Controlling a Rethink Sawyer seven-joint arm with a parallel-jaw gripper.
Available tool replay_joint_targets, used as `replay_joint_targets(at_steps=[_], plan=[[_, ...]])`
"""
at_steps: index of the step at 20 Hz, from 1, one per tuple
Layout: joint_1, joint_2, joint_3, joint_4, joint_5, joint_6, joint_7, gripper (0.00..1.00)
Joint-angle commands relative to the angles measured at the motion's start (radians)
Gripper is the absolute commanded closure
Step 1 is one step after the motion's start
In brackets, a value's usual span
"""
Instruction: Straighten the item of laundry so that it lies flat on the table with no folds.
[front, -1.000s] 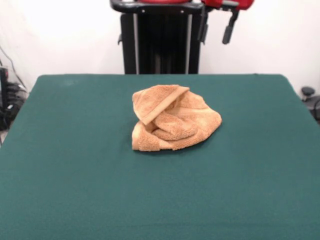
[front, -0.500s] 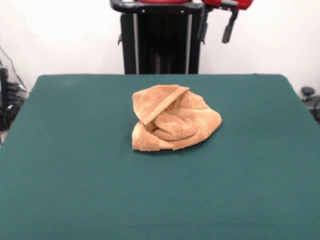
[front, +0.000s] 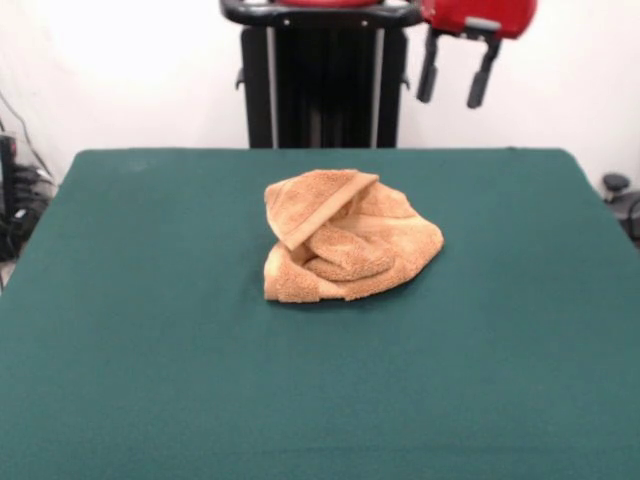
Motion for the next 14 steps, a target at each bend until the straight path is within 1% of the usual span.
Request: replay_joint_targets(at_steps=[1, 3, 5, 7, 11, 14], plan=[[0.047, 0.154, 0.021, -0.116, 0.077, 0.076, 0.262, 0.0], [0.044, 0.176, 0.02, -0.148, 0.083, 0.075, 0.248, 0.0], [0.04, 0.192, 0.022, -0.188, 0.09, 0.109, 0.232, 0.0], [0.041, 0.197, 0.018, -0.216, 0.1, 0.152, 0.226, 0.0], [0.039, 0.206, 0.013, -0.254, 0.114, 0.191, 0.221, 0.0], [0.028, 0.207, 0.012, -0.307, 0.113, 0.266, 0.199, 0.0]])
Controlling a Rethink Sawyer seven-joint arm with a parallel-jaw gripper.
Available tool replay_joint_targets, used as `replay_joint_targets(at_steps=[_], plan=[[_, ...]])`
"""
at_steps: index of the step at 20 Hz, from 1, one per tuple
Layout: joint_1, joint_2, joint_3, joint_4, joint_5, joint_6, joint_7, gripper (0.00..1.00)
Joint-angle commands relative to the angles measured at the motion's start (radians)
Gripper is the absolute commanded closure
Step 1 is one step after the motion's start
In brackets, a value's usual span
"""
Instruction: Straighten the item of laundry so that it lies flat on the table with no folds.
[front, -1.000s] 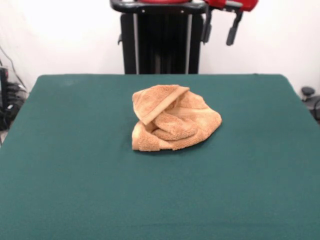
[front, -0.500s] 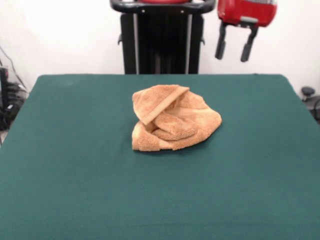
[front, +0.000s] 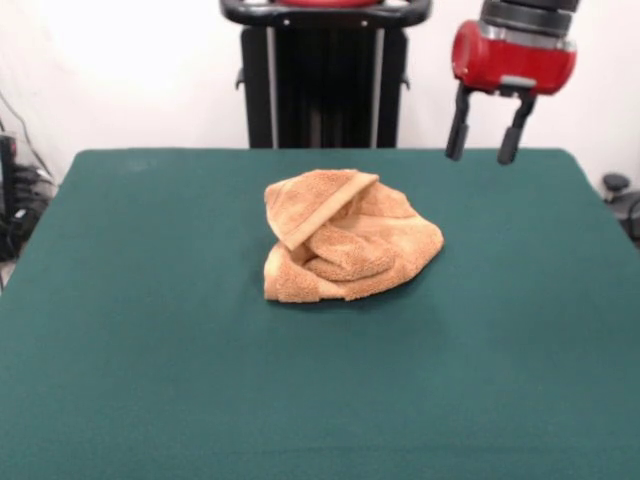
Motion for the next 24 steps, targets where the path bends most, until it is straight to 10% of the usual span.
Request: replay_joint_targets(at_steps=[1, 12, 24], plan=[[-0.007, 0.055, 0.021, -0.137, 0.055, 0.228, 0.189, 0.0], [-0.142, 0.12, 0.106, -0.269, 0.03, 0.284, 0.063, 0.0], [-0.243, 0.266, 0.208, -0.189, -0.033, -0.039, 0.076, 0.0]])
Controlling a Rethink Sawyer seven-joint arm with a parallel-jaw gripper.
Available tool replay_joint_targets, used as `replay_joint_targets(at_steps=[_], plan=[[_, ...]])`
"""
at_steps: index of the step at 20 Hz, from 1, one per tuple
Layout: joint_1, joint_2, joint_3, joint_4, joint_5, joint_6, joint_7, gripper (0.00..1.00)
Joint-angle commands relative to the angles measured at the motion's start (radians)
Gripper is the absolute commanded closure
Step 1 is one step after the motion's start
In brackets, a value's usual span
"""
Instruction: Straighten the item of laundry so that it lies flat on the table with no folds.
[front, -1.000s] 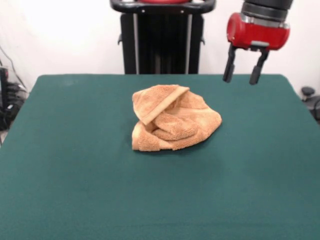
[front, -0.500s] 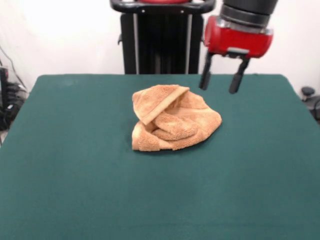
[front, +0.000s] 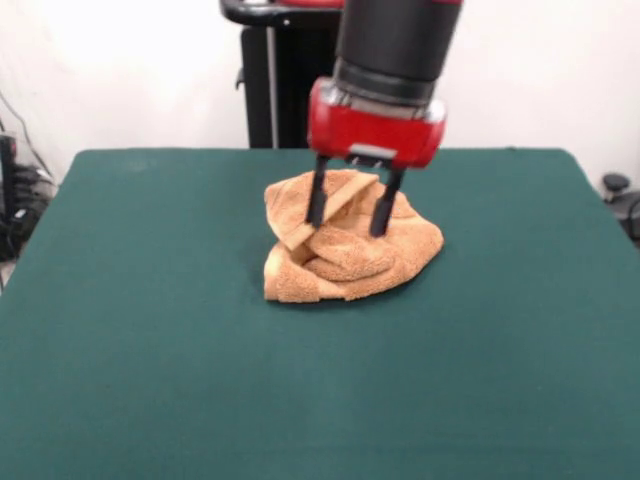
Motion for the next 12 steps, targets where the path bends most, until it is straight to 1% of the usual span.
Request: replay_joint_targets(at_steps=[1, 3, 8, 12], plan=[[0.008, 0.137, 0.164, 0.054, -0.036, -0.134, 0.08, 0.0], [0.013, 0.151, 0.161, 0.052, -0.035, -0.154, 0.088, 0.0], [0.031, 0.155, 0.145, 0.058, -0.032, -0.167, 0.092, 0.0], [0.01, 0.183, 0.177, 0.059, -0.036, -0.206, 0.074, 0.0]])
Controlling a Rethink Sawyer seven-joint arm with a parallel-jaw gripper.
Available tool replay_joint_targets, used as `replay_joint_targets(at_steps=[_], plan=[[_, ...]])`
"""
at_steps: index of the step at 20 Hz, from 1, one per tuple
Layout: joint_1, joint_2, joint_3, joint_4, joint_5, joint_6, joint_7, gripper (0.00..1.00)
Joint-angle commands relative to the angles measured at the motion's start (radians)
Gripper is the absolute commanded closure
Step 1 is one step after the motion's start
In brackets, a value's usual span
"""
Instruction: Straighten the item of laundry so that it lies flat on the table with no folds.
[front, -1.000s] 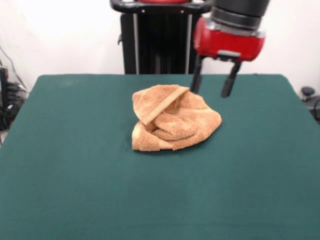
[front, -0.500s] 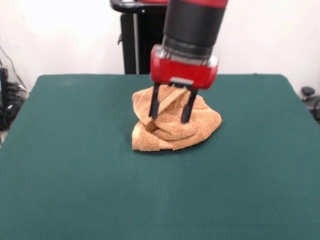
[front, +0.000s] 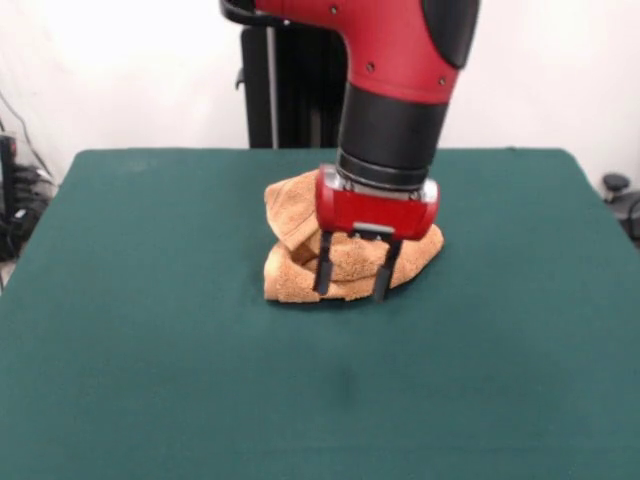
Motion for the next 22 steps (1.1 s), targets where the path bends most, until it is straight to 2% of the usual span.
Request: replay_joint_targets(at_steps=[1, 11, 14, 19, 22], plan=[[0.005, 0.062, 0.158, 0.058, -0.039, -0.067, 0.072, 0.0], [0.011, 0.024, 0.15, 0.075, -0.041, -0.033, 0.074, 0.0], [0.017, -0.017, 0.137, 0.09, -0.04, 0.006, 0.067, 0.0], [0.04, -0.126, 0.104, 0.107, -0.027, 0.163, 0.043, 0.0], [0.044, -0.156, 0.1, 0.132, -0.023, 0.189, 0.052, 0.0]])
